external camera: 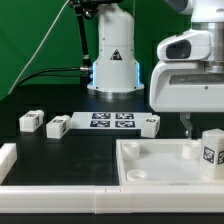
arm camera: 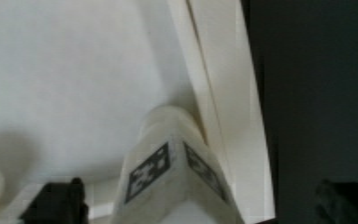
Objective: Assemble one leg
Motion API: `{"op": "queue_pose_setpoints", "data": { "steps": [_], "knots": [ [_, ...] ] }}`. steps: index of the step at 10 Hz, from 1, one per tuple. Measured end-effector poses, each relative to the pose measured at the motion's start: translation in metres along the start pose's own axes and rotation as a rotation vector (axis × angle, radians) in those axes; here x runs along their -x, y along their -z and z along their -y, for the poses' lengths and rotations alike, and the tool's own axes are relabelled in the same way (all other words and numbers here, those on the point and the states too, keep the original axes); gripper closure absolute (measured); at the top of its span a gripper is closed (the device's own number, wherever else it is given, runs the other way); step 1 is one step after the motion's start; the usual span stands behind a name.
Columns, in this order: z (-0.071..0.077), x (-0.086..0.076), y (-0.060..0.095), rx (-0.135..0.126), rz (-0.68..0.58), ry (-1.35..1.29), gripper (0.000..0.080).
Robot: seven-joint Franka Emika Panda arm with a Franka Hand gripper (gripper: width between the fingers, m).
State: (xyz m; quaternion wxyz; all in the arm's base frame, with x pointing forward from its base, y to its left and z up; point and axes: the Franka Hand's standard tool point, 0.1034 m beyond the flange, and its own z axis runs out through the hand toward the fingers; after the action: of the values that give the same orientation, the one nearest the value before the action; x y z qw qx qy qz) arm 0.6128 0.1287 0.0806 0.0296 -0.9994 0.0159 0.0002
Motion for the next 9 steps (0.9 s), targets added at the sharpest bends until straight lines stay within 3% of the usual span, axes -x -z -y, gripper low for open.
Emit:
{"op": "queue_pose_setpoints", "data": {
  "steps": [5,6,7,8,9],
  "knots": [
    [-0.0024,-0.0020,-0.0010,0.026,0.016,0.426,0.0151],
    [-0.0025,-0.0019,-0.0011,0.026,0.016,0.426,0.0275],
    [-0.0026,-0.0019,-0.0012,0.026,0.016,0.426,0.0275],
    [-0.0027,-0.0019,-0.0012,0.026,0.016,0.426,0.0459],
    [-0.0048,-0.0026,-0.0009,0.028,0.015,0.423,0.0502]
  ]
}}
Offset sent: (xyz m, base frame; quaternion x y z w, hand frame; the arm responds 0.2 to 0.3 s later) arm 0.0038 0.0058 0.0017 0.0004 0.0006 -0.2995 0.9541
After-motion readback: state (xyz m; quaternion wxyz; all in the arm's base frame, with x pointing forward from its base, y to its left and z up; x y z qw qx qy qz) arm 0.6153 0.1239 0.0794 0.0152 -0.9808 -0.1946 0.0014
